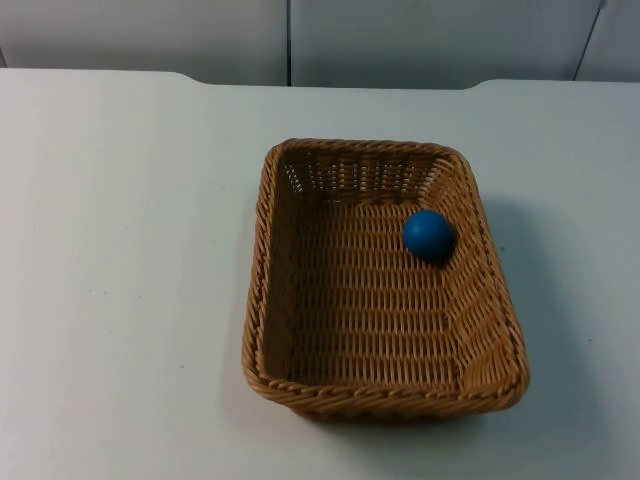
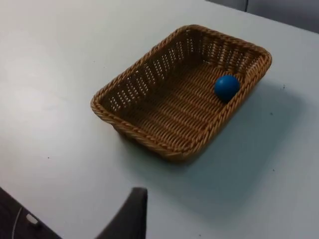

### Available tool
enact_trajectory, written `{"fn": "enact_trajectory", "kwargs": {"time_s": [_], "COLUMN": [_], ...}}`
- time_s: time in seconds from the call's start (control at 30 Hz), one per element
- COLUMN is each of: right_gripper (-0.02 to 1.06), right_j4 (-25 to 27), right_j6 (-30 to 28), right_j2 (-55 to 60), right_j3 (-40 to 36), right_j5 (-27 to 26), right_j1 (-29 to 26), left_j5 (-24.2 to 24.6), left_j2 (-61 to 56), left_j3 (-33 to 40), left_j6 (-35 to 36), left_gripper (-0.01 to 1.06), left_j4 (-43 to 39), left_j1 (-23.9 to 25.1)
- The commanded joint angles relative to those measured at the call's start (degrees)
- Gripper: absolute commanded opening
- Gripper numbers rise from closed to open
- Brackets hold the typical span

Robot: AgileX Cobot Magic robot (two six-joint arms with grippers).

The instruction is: Pick up the basket with the left hand and place the ball into the basket with the right hand.

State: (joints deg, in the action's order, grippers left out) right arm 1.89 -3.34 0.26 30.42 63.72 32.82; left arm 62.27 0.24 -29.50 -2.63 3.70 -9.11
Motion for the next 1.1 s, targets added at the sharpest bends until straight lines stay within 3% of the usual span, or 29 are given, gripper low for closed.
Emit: {"fn": "enact_trajectory", "kwargs": {"time_s": [0.0,1.07], "right_gripper": [1.05,1.05], "right_j4": [-0.78,-1.89], "right_j6": [1.74,3.68], "right_j2": [-0.26,-0.26], "right_j3": [-1.28,-1.28], "right_j5": [-1.86,-1.86], "right_j1": [0.24,0.24], "left_j5": [-0.64,-0.64], "left_j2": [-0.22,-0.22], "left_j3": [0.15,0.15], "left_j6": [0.49,0.49], "left_gripper": [0.92,0.92], "left_j4": [0.02,0.02], "left_j1": [0.16,0.16]}}
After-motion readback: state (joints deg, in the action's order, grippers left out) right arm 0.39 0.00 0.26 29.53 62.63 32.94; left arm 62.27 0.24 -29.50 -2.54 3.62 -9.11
